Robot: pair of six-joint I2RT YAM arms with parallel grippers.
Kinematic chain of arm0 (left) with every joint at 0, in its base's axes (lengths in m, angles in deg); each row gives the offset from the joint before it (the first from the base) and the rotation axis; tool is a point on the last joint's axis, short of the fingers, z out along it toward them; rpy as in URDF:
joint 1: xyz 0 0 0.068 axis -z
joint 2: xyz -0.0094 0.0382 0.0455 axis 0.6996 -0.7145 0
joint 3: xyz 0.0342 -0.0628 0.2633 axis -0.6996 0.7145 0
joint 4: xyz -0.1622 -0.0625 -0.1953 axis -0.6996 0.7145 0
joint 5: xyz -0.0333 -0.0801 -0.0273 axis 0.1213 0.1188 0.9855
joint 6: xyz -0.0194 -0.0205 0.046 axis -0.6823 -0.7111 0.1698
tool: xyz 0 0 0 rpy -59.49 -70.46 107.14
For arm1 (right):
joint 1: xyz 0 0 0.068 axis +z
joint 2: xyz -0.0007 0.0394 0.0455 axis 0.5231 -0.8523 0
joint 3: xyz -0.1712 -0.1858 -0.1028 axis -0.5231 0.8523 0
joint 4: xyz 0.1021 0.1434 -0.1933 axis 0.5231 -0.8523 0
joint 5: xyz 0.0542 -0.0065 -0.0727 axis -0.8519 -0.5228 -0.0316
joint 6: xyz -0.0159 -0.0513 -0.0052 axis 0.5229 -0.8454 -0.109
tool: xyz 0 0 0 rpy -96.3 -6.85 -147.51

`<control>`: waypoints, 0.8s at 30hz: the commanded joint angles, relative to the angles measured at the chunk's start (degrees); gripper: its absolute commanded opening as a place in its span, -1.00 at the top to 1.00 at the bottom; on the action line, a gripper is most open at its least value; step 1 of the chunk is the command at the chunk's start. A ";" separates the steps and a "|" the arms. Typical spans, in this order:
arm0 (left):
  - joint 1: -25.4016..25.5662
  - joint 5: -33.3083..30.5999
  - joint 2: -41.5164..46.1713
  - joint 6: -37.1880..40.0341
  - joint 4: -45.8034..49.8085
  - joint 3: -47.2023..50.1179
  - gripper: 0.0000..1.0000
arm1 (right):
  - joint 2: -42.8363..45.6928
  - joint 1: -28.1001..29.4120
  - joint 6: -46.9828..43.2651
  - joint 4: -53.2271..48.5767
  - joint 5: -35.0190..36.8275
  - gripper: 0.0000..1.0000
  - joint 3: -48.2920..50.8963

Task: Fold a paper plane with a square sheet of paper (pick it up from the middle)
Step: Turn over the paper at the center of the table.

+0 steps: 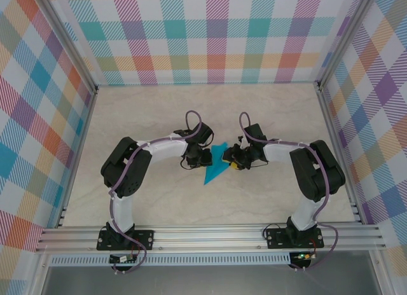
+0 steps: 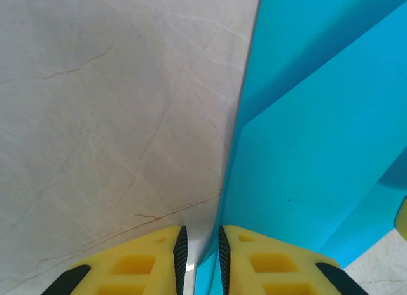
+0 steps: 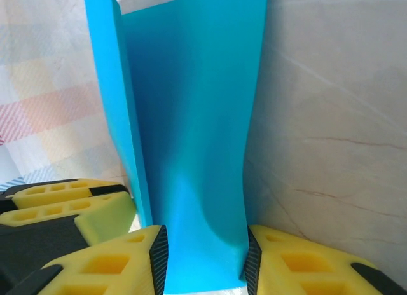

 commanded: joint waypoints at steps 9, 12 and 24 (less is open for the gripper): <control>-0.29 0.16 -2.06 0.94 1.17 -0.72 0.57 | 0.17 0.21 1.63 4.31 -1.86 0.06 0.45; -0.29 -0.19 -1.62 0.67 1.24 -0.62 0.57 | 0.64 0.23 4.02 7.05 -2.55 0.05 1.88; -0.46 -0.14 -1.26 0.45 1.19 -0.62 0.58 | 2.44 1.81 9.67 15.25 -3.36 0.07 6.55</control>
